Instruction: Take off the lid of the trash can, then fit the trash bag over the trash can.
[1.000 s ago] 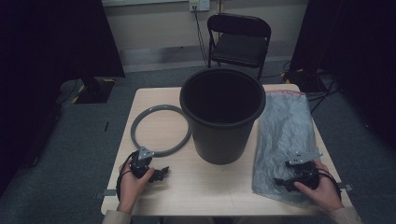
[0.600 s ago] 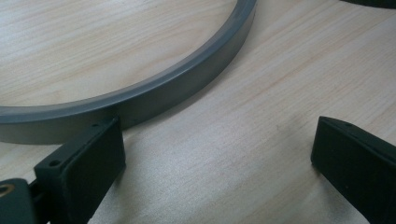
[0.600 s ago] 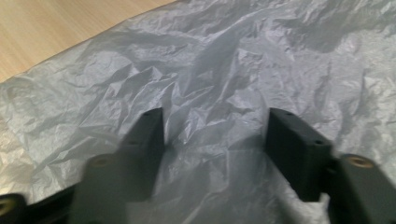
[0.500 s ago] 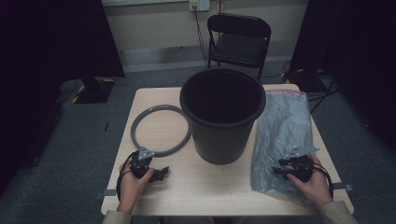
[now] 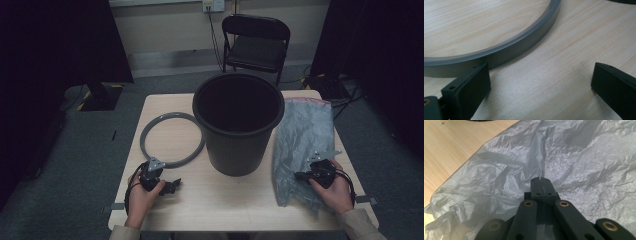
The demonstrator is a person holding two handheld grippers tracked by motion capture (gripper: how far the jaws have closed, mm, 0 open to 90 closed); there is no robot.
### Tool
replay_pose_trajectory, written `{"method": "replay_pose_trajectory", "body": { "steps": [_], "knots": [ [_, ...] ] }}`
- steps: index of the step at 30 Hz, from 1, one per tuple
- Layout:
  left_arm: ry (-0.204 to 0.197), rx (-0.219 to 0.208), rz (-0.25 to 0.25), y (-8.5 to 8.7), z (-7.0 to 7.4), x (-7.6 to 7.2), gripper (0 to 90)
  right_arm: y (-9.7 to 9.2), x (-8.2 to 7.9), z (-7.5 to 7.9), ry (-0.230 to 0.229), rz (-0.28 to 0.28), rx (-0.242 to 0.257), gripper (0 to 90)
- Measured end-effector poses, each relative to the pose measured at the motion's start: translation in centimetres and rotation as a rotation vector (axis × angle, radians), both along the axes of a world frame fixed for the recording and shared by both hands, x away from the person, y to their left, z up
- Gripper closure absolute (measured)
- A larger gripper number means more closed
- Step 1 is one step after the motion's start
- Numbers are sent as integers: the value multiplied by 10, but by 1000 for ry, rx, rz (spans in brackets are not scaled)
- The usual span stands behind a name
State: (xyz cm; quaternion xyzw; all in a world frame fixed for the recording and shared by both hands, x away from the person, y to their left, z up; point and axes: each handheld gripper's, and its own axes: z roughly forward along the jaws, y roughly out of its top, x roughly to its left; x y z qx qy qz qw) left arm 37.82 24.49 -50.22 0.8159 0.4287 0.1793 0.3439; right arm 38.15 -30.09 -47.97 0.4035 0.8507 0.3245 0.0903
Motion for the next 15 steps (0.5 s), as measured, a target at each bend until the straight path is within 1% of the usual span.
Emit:
{"method": "replay_pose_trajectory", "body": {
  "steps": [5, 7, 10, 12, 15],
  "knots": [
    [8, 1, -7, -1, 0, 0, 0, 1, 3, 5, 20, 17, -1, 900],
    [3, 5, -10, -1, 0, 1, 0, 0, 3, 11, 37, 16, 10, 900],
    [4, 2, -9, -1, 0, 1, 0, -2, 4, 22, 32, 40, 18, 900],
    [4, 3, -9, -1, 0, 1, 0, -2, 3, 28, 31, 42, 9, 900],
    [4, 4, -10, -1, 0, 1, 0, -5, 4, 37, 27, 40, 28, 900]
  ]
}}
